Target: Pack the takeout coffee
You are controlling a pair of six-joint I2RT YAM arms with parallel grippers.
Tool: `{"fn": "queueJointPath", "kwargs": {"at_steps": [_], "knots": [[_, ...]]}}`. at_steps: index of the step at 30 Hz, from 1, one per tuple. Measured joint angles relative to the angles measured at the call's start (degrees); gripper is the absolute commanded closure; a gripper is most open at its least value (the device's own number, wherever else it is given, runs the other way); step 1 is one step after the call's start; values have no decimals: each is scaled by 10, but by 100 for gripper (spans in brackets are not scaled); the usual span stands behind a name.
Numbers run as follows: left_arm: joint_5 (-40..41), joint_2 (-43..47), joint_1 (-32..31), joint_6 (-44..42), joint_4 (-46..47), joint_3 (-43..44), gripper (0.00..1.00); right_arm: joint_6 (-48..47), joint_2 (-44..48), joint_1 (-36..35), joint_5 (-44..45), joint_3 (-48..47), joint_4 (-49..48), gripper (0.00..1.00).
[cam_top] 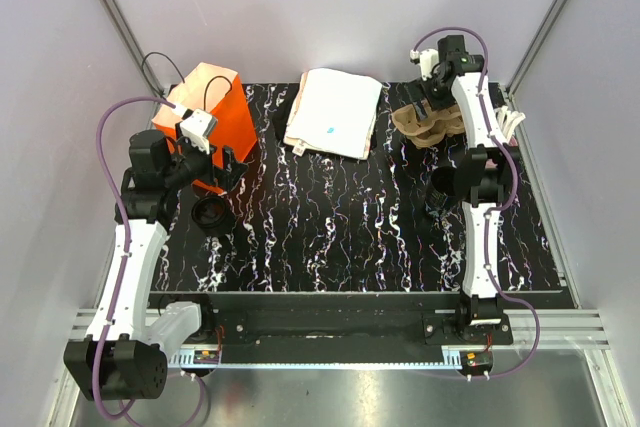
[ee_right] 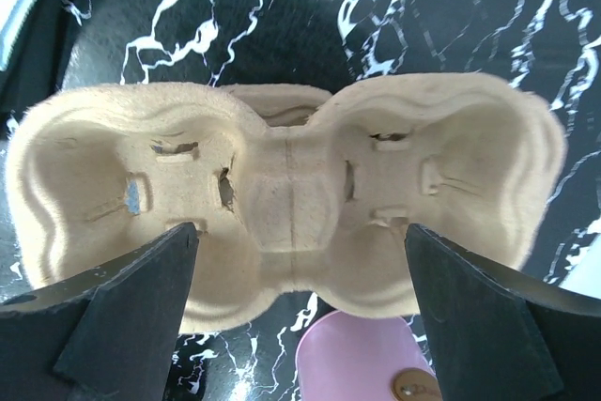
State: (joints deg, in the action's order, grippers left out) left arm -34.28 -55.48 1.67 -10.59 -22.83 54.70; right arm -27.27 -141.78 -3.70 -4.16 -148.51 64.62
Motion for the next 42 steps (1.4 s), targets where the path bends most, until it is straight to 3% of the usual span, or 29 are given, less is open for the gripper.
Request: {"fn": "queueJointPath", "kwargs": {"at_steps": [17,25,35,42], "knots": [[0,0,0,0,0,0,1,-3,-19,0,-1,-23,16,26],[0,-1,0,0,0,0,1,-4,-29,0,-15,-23,17,30],[1,-1,0,0,0,0,1,-5,-35,0,-15,-23,16,53],[1,-1,0,0,0,0,1,-4,-29,0,-16,-12,11,55]]}}
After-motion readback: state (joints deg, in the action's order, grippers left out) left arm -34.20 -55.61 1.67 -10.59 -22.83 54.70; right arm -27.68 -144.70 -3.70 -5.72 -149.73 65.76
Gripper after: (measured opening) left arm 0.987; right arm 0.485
